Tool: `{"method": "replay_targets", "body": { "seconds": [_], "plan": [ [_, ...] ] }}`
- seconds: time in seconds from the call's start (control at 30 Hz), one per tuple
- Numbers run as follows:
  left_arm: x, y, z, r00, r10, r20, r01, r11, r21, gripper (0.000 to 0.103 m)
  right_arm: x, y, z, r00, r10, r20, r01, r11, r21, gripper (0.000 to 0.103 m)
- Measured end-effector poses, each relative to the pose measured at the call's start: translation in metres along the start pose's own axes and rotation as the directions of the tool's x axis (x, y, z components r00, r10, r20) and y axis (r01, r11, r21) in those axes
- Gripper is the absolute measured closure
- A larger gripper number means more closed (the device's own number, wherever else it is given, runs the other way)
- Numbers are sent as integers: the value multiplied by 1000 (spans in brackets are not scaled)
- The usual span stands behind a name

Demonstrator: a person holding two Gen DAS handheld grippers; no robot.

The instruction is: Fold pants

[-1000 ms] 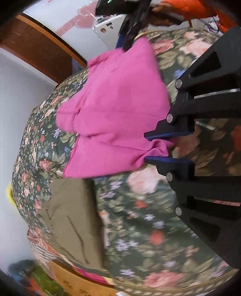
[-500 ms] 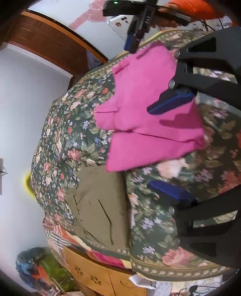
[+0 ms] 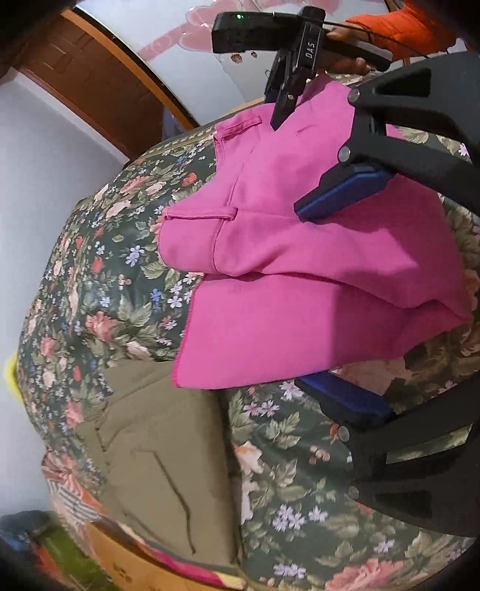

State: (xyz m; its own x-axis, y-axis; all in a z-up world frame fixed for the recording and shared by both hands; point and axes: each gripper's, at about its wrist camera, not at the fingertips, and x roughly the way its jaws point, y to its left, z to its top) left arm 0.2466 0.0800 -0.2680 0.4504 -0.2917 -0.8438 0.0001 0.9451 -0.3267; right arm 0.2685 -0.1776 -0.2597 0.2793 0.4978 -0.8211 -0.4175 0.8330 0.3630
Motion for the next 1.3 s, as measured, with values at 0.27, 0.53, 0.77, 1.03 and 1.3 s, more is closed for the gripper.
{"method": "replay_targets", "body": {
  "seconds": [0.27, 0.53, 0.77, 1.03, 1.3],
  "plan": [
    [3, -2, 1, 999, -41, 16, 41, 999, 10, 42, 8, -9, 2, 998, 62, -8, -62, 998, 19, 43],
    [-4, -22, 6, 999, 4, 36, -8, 996, 89, 79, 8, -4, 9, 996, 86, 12, -86, 996, 7, 71],
    [-30, -36, 7, 994, 34, 100, -46, 991, 125, 87, -13, 10, 16, 996, 57, 73, -54, 998, -42, 83],
    [-77, -38, 8, 981, 33, 193, -57, 991, 122, 88, -46, 39, 23, 986, 74, 150, -59, 993, -101, 85],
    [-115, -4, 28, 964, 37, 263, -63, 994, 90, 88, -55, 82, 47, 972, 103, 210, -66, 982, -175, 85]
  ]
}}
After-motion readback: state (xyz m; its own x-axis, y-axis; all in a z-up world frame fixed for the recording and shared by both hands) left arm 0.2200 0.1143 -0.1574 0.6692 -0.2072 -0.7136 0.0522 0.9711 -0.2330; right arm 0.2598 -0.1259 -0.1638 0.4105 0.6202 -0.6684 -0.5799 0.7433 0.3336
